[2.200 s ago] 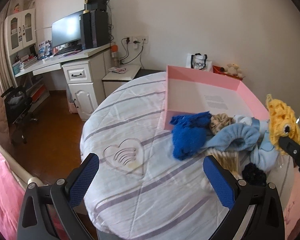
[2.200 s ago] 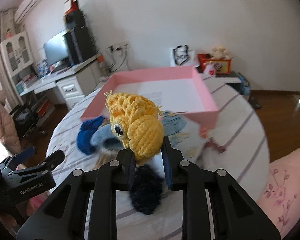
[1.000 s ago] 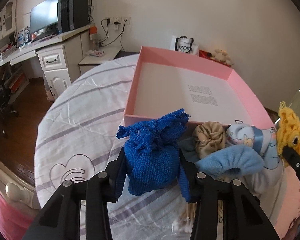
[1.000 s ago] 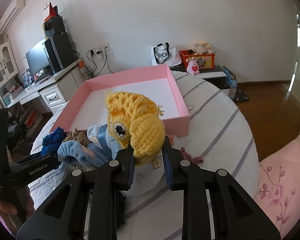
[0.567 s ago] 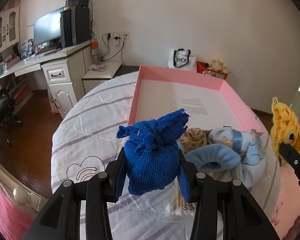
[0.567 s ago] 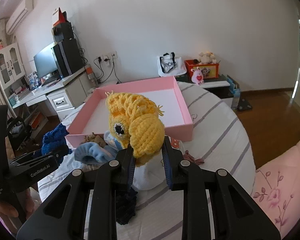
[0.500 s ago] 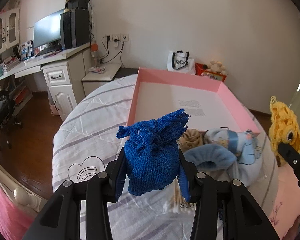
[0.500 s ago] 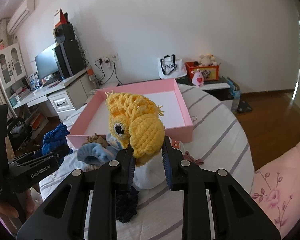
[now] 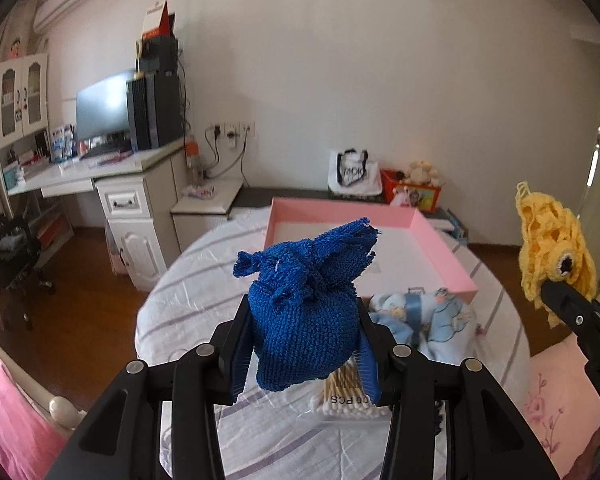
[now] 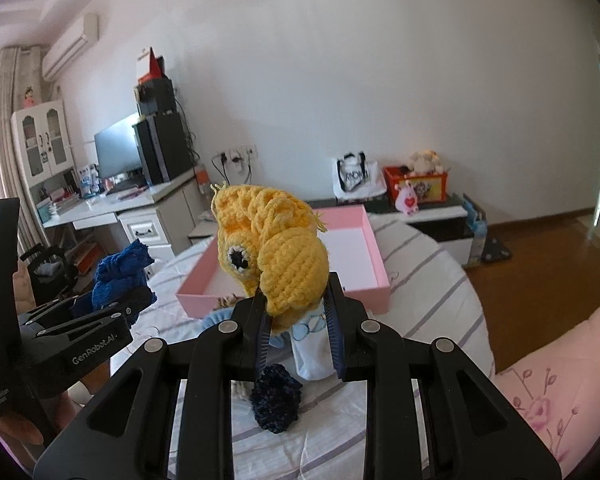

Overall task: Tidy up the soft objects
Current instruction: 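Lift the yellow toy with the right gripper while the left gripper lifts the blue toy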

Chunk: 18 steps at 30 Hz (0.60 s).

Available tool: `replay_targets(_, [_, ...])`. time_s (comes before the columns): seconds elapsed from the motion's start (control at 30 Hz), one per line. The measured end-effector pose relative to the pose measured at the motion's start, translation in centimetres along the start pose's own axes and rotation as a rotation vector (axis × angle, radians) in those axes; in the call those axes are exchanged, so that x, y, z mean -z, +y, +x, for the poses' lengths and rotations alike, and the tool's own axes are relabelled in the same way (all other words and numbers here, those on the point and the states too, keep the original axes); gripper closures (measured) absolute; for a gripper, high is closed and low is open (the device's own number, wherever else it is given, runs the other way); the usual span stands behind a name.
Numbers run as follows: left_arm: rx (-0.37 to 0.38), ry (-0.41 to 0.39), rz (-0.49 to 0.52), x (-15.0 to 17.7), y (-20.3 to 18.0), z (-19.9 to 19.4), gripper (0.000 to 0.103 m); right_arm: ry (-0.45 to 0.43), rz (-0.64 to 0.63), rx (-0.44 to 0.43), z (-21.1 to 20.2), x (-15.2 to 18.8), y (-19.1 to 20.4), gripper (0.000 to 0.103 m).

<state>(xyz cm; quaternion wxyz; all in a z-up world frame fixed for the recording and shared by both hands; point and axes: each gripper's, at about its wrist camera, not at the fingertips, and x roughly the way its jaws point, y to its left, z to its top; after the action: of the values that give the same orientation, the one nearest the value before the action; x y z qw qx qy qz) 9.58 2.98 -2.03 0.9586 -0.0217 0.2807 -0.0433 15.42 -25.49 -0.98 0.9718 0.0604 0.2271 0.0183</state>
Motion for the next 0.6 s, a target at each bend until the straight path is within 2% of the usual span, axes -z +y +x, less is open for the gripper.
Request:
replay_targets(0.33, [-0.011,-0.149,0.029,1.7,-1.2,-7.4,0.061,-0.118,-0.032,-0.016,-4.5,-1.1,1.0,0.080])
replay_targets(0.6, [-0.018,-0.228,0.041,4.4,-1.9,-10.9,0.061,-0.199,-0.060,-0.010,-7.4,-1.7,2.3,0.080])
